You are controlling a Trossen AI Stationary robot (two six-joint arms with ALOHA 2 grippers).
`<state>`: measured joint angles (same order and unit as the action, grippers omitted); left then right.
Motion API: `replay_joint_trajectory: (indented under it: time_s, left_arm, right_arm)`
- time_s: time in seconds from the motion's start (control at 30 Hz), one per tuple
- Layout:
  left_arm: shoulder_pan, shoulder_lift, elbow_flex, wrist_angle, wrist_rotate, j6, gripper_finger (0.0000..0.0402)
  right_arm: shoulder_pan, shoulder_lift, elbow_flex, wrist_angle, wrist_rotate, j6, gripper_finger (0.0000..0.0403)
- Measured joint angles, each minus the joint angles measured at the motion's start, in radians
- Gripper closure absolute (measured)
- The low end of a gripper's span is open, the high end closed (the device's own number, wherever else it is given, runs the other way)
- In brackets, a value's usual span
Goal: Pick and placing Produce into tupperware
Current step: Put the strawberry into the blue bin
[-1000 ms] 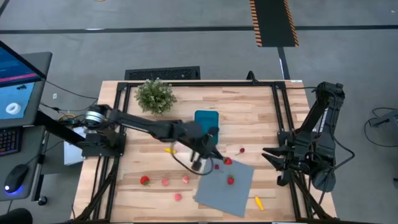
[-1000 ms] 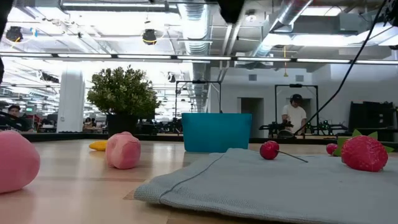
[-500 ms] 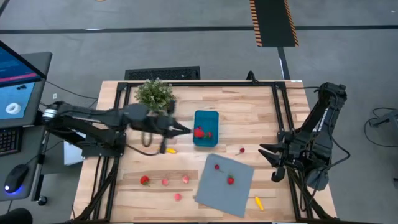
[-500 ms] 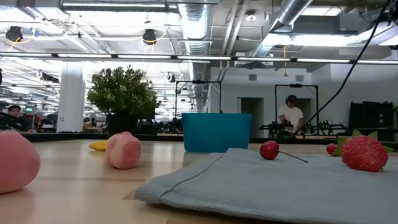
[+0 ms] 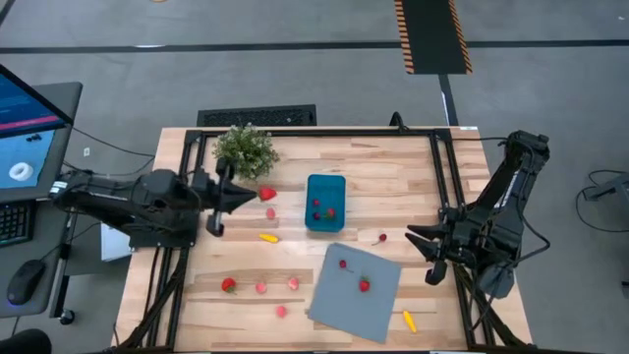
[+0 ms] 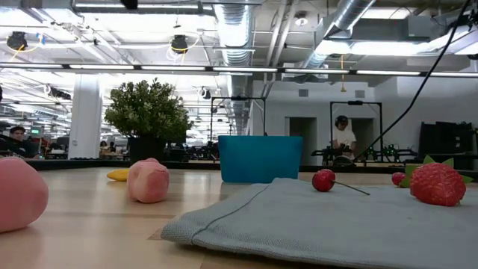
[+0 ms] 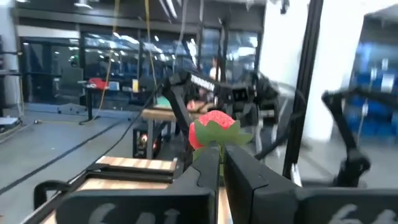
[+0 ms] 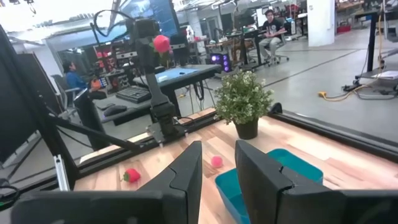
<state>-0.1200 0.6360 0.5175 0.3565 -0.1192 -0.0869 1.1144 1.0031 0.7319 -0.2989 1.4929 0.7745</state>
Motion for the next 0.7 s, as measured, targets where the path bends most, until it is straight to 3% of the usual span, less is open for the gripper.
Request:
replay_joint_trajectory:
  time_s: [0.17,0.37,0.53,0.7]
  left_arm:
    - [0.000,-0.062,-0.118,0.130,-0.062,-0.187,0.0401]
    - [0.000,-0.069,-0.237,0.163,-0.232,-0.589,0.0401]
    - [-0.007,-0.058,-0.341,0.403,-0.259,-0.832,0.0401]
    - [-0.025,-0.062,-0.362,0.318,-0.251,-1.047,0.0401]
  right_arm:
    - [-0.012,0.000,0.000,0.001,-0.004,0.013,0.0285]
    - [-0.012,0.000,0.000,-0.005,-0.004,0.012,0.0285]
    - [-0.013,0.000,0.000,-0.007,-0.004,0.006,0.0285]
    - [-0.013,0.000,0.000,-0.007,-0.004,0.004,0.0285]
